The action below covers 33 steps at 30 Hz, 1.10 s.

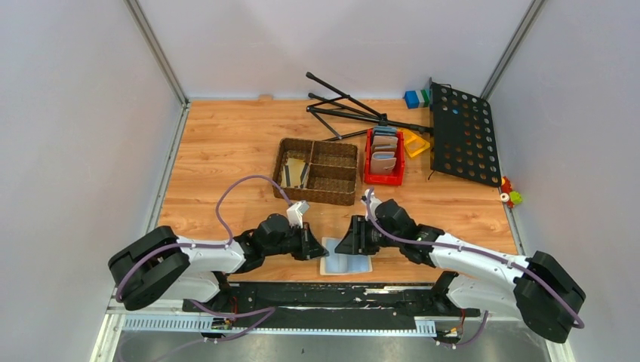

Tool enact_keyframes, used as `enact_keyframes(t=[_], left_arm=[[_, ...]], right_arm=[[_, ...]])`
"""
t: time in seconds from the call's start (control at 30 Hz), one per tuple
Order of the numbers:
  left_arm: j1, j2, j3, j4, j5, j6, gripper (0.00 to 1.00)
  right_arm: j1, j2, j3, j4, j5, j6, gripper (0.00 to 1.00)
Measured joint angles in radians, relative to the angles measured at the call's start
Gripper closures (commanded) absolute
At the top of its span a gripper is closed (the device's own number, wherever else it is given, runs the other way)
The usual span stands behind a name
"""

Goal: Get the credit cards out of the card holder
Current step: Place the card holder at the center of the board.

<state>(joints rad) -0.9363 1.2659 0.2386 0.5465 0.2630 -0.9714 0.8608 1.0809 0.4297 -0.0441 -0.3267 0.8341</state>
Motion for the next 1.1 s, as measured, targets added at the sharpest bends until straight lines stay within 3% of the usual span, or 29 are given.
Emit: enact_keyframes(t=[0.3,0.67,0.87,0.93,1.1], left_arm=[[0.000,0.024,0.001,0.038,0.037,-0.003,1.00],[0.000,0.126,0.009,0.128,0.085,-0.025,1.00],[0.000,0.149,0.010,0.159,0.098,-0.039,1.00],[0.000,0.149,0.010,0.160,0.098,-0.039,1.00],[0.000,0.149,0.010,0.160,0.098,-0.039,1.00]], right_arm=[[0.000,-0.032,-0.070,0.097,-0.067,0.027,0.58],[0.000,0.128,-0.029,0.227,-0.156,0.034,0.58],[0.000,0.143,-0.011,0.210,-0.158,0.031,0.61],[0.000,0.122,-0.007,0.167,-0.136,0.021,0.64],[0.000,0.008,0.005,-0.012,-0.026,-0.022,0.84]])
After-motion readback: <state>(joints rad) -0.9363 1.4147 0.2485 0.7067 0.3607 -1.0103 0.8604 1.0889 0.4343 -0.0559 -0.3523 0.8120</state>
